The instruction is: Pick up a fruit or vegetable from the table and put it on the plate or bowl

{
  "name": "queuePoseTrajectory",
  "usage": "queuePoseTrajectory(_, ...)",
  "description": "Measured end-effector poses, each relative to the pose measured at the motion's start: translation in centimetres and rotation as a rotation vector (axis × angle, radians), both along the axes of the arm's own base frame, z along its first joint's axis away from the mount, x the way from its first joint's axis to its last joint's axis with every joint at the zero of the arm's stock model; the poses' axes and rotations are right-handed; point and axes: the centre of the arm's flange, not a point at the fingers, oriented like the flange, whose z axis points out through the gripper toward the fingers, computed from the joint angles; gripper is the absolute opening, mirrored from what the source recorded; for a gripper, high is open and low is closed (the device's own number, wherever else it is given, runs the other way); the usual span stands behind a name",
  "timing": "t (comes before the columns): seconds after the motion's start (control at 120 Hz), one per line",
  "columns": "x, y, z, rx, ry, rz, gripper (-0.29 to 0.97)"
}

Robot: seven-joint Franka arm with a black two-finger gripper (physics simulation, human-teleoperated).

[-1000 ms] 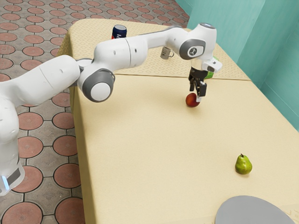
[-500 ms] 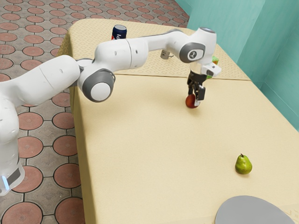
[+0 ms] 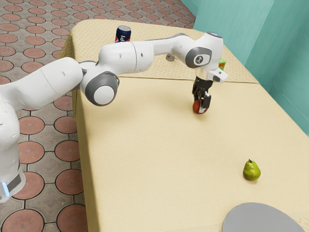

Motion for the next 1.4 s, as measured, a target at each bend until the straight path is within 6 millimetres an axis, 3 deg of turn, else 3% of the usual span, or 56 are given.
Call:
queuePoseTrajectory(0.133,0.1,-0.5,0.9,0.007,-0.015,0.001,0.25)
queuePoseTrajectory(0.267,0.0,-2.1,3.8,0.022,-0.057,-0.012,0.22)
queuePoseTrajectory(0.325,0.0,-4.0,5.9,0.030,-0.086,-0.033,0.21)
queuePoseTrajectory(0.383,-0.2,-7.7,8.9,0.043,-0.129,-0.076,0.21)
queuePoseTrajectory(0.475,-0.8,-16.0,13.3,0.067,-0.206,-0.173,0.22)
queuePoseTrajectory(0.633,-2.5,-28.9,16.5,0.086,-0.311,-0.311,0.22)
queuePoseTrajectory(0.758,-3.8,-36.9,17.0,0.078,-0.386,-0.390,0.22)
queuePoseTrajectory(0.983,-5.9,-46.8,15.6,0.065,-0.474,-0.474,0.21)
queuePoseTrajectory(1.133,-7.3,-51.2,14.9,0.061,-0.509,-0.505,0.21)
queuePoseTrajectory(1.283,-8.5,-55.5,11.7,0.050,-0.487,-0.539,0.22)
queuePoseTrajectory(1.4,-10.6,-59.4,10.6,0.037,-0.477,-0.576,0.22)
